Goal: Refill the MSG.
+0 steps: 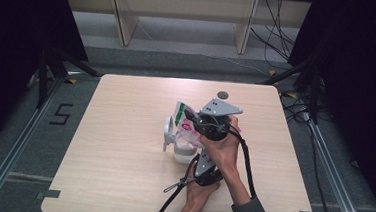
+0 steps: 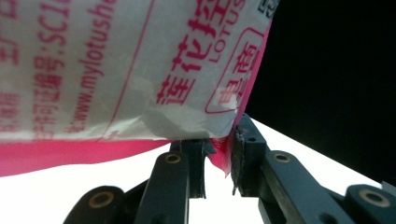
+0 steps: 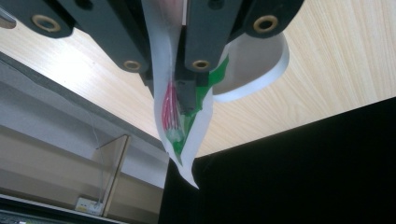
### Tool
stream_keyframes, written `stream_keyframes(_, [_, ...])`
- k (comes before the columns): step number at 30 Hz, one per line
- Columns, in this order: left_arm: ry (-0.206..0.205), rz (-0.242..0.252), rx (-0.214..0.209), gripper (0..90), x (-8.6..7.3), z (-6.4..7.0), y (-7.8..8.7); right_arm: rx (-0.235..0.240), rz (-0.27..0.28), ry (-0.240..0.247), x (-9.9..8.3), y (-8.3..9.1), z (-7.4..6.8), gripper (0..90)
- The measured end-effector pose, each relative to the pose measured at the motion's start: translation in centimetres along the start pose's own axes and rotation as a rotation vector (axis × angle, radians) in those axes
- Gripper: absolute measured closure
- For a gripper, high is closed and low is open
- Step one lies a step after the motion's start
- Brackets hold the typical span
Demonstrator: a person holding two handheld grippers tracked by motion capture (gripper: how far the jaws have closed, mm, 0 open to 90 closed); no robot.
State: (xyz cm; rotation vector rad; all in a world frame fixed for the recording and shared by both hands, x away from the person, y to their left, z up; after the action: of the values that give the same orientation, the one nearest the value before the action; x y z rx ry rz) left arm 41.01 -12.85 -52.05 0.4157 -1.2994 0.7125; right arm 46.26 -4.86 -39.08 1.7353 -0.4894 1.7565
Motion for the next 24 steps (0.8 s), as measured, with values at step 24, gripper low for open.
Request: stream_keyframes(24, [-0.057, -0.044, -0.011, 76.9, -0.38, -0.30, 0.38, 0.004, -0.004, 0.003, -0.21, -0.11, -0.06, 90.0])
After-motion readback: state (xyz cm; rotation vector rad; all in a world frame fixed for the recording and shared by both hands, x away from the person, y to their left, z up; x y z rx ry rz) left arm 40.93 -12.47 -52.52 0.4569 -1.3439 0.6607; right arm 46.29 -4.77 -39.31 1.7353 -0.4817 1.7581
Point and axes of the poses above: each handheld gripper's, and its own axes: y roughly backward along the jaws, x roughly out of its top, z roughly to its right, the point moved 9 cm from there along -y, roughly forward along the jaws, and after that the axes turned 12 degrees about z, right-handed, at the moved point
